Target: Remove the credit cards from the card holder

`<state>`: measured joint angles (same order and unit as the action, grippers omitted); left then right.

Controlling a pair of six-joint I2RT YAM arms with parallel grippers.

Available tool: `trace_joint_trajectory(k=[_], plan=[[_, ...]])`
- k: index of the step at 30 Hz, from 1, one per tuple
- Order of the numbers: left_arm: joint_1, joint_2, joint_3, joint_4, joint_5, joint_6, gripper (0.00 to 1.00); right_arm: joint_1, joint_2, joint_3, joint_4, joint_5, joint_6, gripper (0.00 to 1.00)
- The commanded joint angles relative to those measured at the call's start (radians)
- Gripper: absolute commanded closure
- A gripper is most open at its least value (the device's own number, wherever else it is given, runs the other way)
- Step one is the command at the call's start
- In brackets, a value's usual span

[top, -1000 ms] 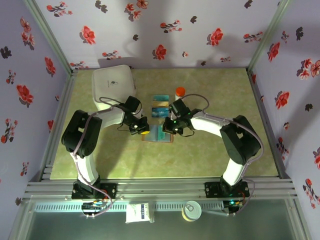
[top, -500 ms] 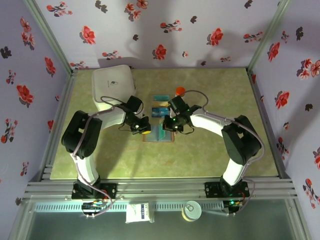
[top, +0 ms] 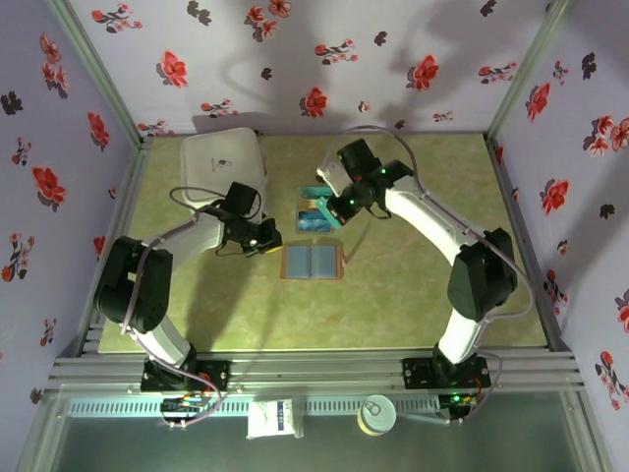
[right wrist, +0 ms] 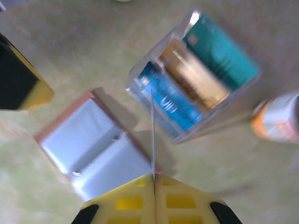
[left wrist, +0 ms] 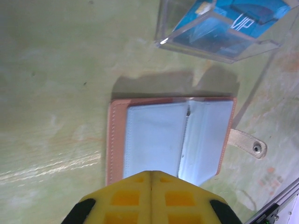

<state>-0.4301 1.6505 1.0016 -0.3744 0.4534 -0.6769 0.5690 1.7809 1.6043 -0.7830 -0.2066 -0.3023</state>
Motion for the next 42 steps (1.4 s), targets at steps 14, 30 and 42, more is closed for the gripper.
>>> trace_joint_trajectory(k=[14,30,42], plan=[[0.04,-0.083,-0.091,0.032,-0.007,0.0,0.97,-0.052,0.493,0.706,-0.339,-0.015,-0.604,1.0],[0.066,-0.047,-0.091,0.029,0.006,0.016,0.96,-0.052,0.591,0.763,-0.277,-0.029,-0.611,0.95],[0.074,-0.046,-0.08,0.021,0.006,0.024,0.95,-0.052,0.601,0.778,-0.217,0.055,-0.6,0.74]])
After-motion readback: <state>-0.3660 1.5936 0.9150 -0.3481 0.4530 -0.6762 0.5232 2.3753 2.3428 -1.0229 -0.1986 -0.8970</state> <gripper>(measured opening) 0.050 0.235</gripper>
